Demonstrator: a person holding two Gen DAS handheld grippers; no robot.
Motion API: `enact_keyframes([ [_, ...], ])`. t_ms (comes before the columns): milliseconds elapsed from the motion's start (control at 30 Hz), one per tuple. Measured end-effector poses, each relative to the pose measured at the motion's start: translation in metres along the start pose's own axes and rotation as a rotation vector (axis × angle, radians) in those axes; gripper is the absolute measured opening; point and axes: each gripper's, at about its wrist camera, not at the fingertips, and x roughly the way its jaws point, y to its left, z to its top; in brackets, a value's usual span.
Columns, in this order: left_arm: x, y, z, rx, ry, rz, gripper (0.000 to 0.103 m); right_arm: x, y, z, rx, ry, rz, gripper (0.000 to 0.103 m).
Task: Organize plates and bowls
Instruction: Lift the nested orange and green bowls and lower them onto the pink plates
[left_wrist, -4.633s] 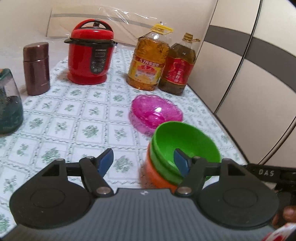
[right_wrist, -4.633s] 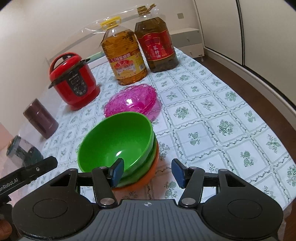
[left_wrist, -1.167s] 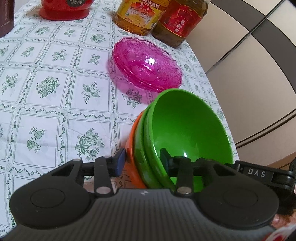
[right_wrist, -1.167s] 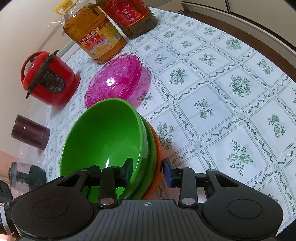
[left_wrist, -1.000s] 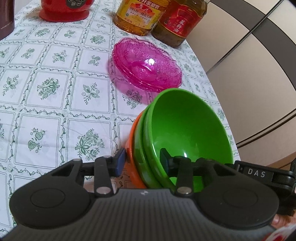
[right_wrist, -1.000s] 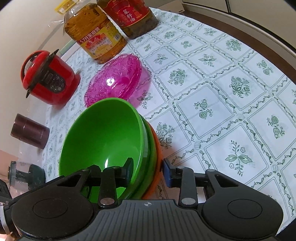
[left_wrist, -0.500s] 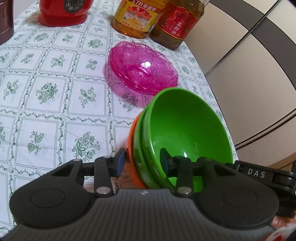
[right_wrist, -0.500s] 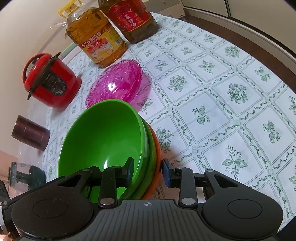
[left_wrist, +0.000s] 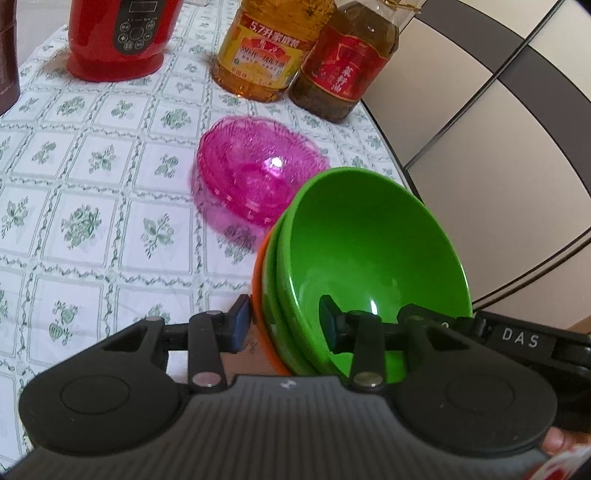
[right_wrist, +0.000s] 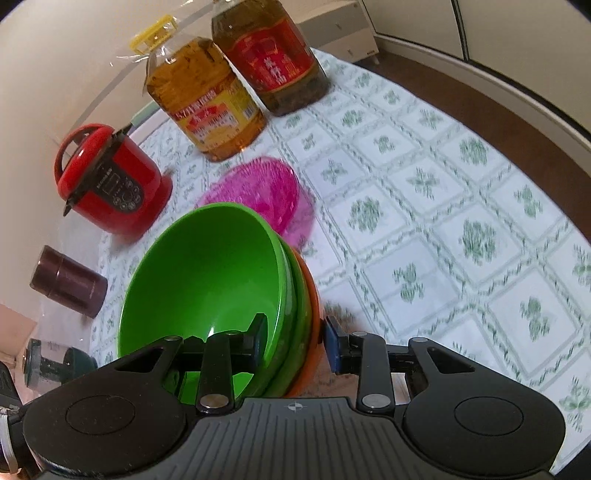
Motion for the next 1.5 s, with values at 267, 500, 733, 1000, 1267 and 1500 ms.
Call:
enact_keyframes([
  [267, 0.001, -0.013, 0.033, -0.004, -0.022, -0.001, 0.035, 0.001, 0.010, 0.034, -0.010, -0.014, 0.011, 0.033],
  [500, 0.008, -0.015, 0.063, -0.012, -0.038, 0.000, 0.035, 0.010, 0.021, 0.062, -0.018, -0.024, 0.017, 0.033],
  [733, 0.022, -0.016, 0.090, -0.006, -0.036, 0.024, 0.035, 0.029, 0.031, 0.087, -0.025, -0.015, 0.017, 0.033],
  [1000, 0.044, -0.011, 0.120, -0.008, -0.033, 0.035, 0.035, 0.057, 0.036, 0.114, -0.022, -0.003, 0.025, 0.033],
  [1267, 0.066, 0.001, 0.141, -0.008, -0.034, 0.056, 0.035, 0.089, 0.042, 0.132, -0.028, 0.011, 0.031, 0.033],
  [1500, 0.083, 0.015, 0.149, -0.014, -0.026, 0.080, 0.035, 0.116, 0.046, 0.140, -0.027, 0.035, 0.035, 0.033],
])
